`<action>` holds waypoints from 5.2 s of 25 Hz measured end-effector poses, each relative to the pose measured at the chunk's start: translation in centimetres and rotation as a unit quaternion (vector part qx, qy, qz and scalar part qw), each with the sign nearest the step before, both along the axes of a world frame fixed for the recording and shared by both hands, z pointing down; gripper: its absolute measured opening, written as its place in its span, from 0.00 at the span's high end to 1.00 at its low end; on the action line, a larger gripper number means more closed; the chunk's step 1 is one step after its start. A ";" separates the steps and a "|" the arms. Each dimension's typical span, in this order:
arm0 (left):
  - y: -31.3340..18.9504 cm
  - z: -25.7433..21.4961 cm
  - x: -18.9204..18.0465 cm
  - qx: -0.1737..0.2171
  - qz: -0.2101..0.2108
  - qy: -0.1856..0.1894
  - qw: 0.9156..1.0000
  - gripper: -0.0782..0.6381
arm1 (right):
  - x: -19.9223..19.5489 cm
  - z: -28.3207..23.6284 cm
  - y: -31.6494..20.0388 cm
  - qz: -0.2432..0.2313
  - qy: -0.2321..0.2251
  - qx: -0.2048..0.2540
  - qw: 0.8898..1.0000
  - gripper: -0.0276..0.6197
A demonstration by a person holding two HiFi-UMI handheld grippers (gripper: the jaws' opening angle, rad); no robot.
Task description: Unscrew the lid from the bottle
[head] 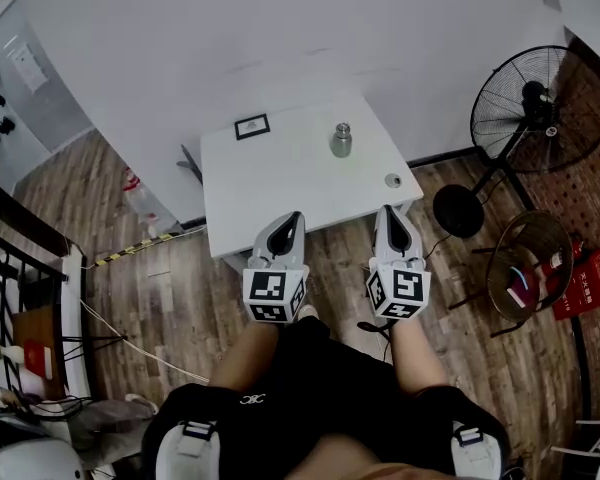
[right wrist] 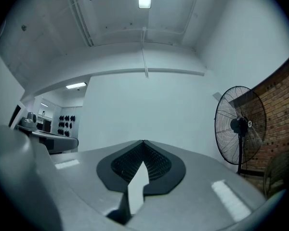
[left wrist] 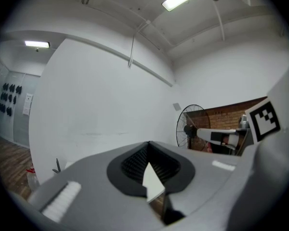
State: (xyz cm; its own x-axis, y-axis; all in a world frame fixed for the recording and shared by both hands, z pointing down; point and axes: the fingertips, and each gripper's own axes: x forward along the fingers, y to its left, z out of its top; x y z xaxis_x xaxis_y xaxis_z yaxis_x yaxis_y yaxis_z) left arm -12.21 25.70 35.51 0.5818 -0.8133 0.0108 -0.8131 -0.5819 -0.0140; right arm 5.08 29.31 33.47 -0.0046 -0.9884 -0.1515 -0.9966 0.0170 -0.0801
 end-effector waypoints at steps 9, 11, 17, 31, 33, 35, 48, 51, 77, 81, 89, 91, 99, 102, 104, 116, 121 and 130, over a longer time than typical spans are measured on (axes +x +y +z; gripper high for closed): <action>-4.5 0.6 3.1 0.000 0.014 0.002 1.000 0.82 | 2.4 0.8 -4.3 0.001 -0.005 -0.003 1.000 0.95; -5.9 0.9 3.7 -0.002 0.015 0.003 1.000 0.82 | 3.0 0.9 -5.6 0.002 -0.004 -0.003 1.000 0.95; -11.3 1.5 6.3 -0.008 0.021 0.011 1.000 0.82 | 5.2 1.6 -11.0 -0.002 0.000 -0.006 1.000 0.95; -28.3 1.0 11.5 -0.016 0.034 0.012 0.999 0.82 | 9.0 1.6 -27.7 -0.019 0.013 -0.031 0.999 0.95; -30.6 1.6 11.8 -0.026 0.033 0.011 0.999 0.82 | 9.3 2.1 -30.1 -0.022 0.012 -0.039 0.999 0.95; -32.4 2.0 12.0 -0.035 0.032 0.014 0.999 0.82 | 9.6 2.7 -32.1 -0.024 0.009 -0.047 0.999 0.95; -38.8 6.5 13.0 -0.067 0.022 -0.029 0.997 0.82 | 10.0 7.0 -40.0 -0.066 -0.002 -0.089 0.994 0.95; -40.1 7.7 12.8 -0.072 0.004 -0.026 0.997 0.82 | 9.9 7.4 -41.8 -0.099 0.005 -0.080 0.992 0.95; -41.1 21.6 16.7 -0.165 0.176 -0.049 0.969 0.42 | 6.2 19.3 -46.0 -0.274 0.034 -0.207 0.939 0.60; -41.1 24.1 17.9 -0.183 0.214 -0.061 0.958 0.42 | 6.4 21.2 -46.4 -0.262 0.038 -0.229 0.937 0.58; -42.7 27.8 20.3 -0.196 0.247 -0.089 0.945 0.37 | 6.4 23.6 -47.1 -0.238 0.051 -0.259 0.935 0.58; -43.0 28.5 21.0 -0.200 0.252 -0.102 0.941 0.36 | 6.4 23.9 -47.3 -0.232 0.052 -0.264 0.935 0.58; -43.4 30.0 22.8 -0.198 0.266 -0.116 0.936 0.36 | 5.6 25.0 -47.2 -0.237 0.061 -0.281 0.928 0.59; -43.6 30.0 22.8 -0.191 0.263 -0.121 0.938 0.38 | 5.7 24.9 -47.5 -0.231 0.065 -0.279 0.930 0.59; -43.6 30.1 22.8 -0.188 0.263 -0.118 0.939 0.39 | 5.8 24.9 -47.6 -0.232 0.069 -0.277 0.930 0.59; -43.5 30.2 22.8 -0.175 0.294 -0.121 0.932 0.39 | 5.3 25.2 -47.2 -0.399 0.153 -0.262 0.865 0.60; -43.5 30.2 22.9 -0.171 0.308 -0.124 0.927 0.39 | 5.4 25.3 -47.3 -0.535 0.202 -0.259 0.778 0.60; -43.6 30.1 22.7 -0.174 0.309 -0.120 0.927 0.39 | 5.7 23.1 -47.2 -0.496 0.154 -0.266 0.812 0.59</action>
